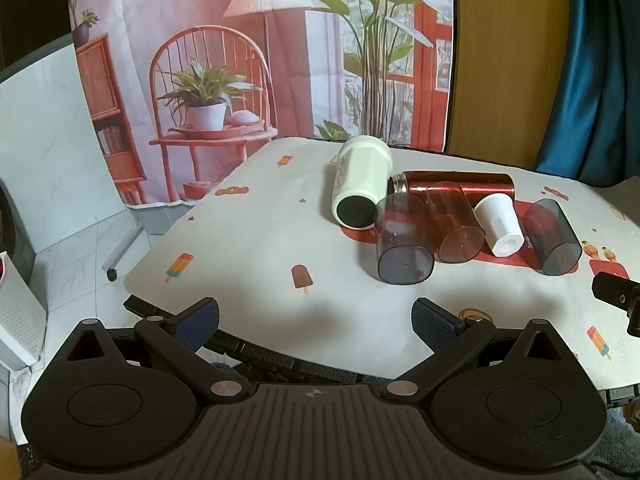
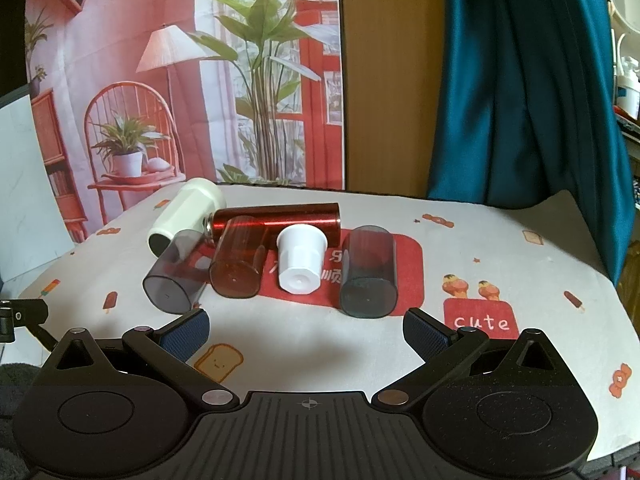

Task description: Flip cup upright

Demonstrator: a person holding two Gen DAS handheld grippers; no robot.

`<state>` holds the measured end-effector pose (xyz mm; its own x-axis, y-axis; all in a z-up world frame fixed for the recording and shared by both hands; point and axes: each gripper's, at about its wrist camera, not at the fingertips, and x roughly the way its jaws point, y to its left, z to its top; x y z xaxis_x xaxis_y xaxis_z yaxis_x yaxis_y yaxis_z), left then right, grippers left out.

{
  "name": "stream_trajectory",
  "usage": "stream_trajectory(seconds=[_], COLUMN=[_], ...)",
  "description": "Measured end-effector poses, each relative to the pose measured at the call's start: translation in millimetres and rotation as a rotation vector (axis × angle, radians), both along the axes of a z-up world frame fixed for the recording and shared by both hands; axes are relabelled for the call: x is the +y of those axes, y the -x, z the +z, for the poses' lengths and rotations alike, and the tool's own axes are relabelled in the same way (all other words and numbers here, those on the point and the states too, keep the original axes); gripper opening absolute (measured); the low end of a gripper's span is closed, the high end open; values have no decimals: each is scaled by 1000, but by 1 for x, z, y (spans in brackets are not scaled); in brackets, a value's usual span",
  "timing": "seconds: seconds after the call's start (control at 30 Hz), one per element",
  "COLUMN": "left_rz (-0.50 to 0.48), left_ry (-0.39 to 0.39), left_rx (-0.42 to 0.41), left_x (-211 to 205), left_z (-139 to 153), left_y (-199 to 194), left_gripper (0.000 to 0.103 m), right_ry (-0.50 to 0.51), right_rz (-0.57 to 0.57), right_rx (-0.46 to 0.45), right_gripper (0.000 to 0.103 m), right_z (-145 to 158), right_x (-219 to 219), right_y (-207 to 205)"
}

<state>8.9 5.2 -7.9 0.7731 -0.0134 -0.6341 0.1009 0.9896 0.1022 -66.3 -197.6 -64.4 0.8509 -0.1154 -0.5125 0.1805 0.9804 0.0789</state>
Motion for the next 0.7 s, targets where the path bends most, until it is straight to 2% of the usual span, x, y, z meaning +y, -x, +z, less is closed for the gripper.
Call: stream_trajectory(seconds=[0.7], left_rz=[2], left_ry=[1], left_rx=[11], left_x=[2], left_z=[-2], left_y=[-1], left_gripper=[103], right_ry=[-2], right_rz=[0], right_rx=[1], right_gripper=[103], right_z=[0], right_x=[0], right_y=[0])
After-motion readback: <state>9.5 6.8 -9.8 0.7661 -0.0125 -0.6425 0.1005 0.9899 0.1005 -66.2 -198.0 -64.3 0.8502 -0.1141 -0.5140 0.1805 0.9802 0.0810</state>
